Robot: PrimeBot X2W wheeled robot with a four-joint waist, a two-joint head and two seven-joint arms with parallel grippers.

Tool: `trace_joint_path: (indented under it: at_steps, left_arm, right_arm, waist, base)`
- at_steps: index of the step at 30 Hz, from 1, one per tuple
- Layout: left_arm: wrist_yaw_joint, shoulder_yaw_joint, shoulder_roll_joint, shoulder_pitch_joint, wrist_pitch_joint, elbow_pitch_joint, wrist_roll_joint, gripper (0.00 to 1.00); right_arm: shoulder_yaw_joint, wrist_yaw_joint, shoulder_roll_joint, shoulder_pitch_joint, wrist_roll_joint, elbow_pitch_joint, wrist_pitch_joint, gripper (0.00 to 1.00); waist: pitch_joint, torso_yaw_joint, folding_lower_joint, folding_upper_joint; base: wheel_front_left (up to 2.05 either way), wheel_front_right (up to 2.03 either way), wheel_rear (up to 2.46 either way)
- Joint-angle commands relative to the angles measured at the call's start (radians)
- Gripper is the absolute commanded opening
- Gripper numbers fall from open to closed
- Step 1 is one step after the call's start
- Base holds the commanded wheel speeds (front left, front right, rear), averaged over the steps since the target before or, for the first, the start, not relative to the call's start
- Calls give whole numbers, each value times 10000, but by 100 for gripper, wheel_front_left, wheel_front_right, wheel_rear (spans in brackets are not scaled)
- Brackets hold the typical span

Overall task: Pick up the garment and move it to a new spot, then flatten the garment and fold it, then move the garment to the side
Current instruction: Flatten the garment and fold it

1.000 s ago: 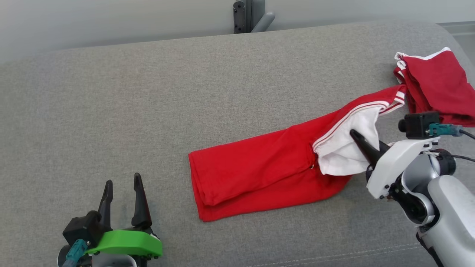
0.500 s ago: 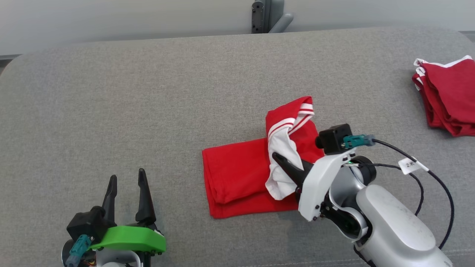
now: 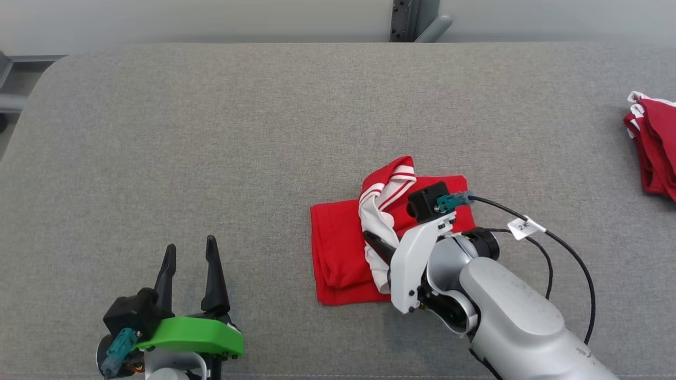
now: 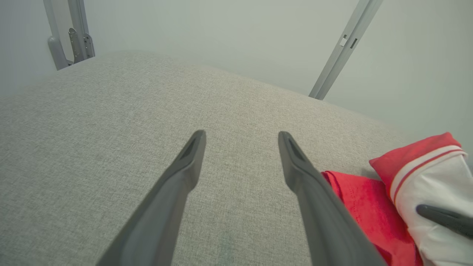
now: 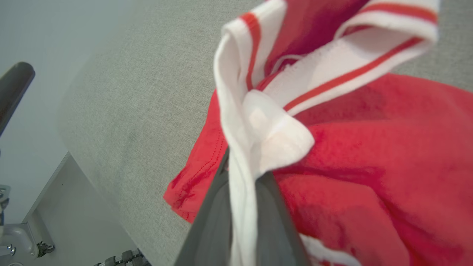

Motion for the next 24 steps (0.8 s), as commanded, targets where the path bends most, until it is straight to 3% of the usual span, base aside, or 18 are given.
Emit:
trace_joint_path:
  at_steps: [1,2,4,5,15,24]
  left_arm:
    - [43,-20,3,-169,-2,-1,-48,100]
    - [57,-45,2,-189,0,4,-58,100]
    - [77,-89,2,-211,0,11,-85,100]
    - [86,-109,1,-210,-2,19,-105,100]
    - [101,-10,3,-32,0,-8,-58,100]
    - [116,-79,5,89,-2,-83,90,100]
  right_arm:
    - [129,-2,99,-191,81,232,-108,0]
    - [225,-2,158,-244,121,409,-89,24]
    - [438,-2,261,-354,215,706,-24,54]
    - [524,-2,295,-420,282,794,-72,100]
    - [886,-2,157,-661,830,294,-909,100]
    - [-301,-2,-510,-237,478,-569,-2330,100]
  waist:
    - [31,47,0,0]
    - [35,60,0,0]
    - [35,82,0,0]
    - [28,91,0,0]
    - [-146,-133,0,0]
    - [-239,-432,0,0]
  base:
    - [0,0,0]
    - [0,0,0]
    - [0,0,0]
    - [0,0,0]
    - [0,0,0]
    - [0,0,0]
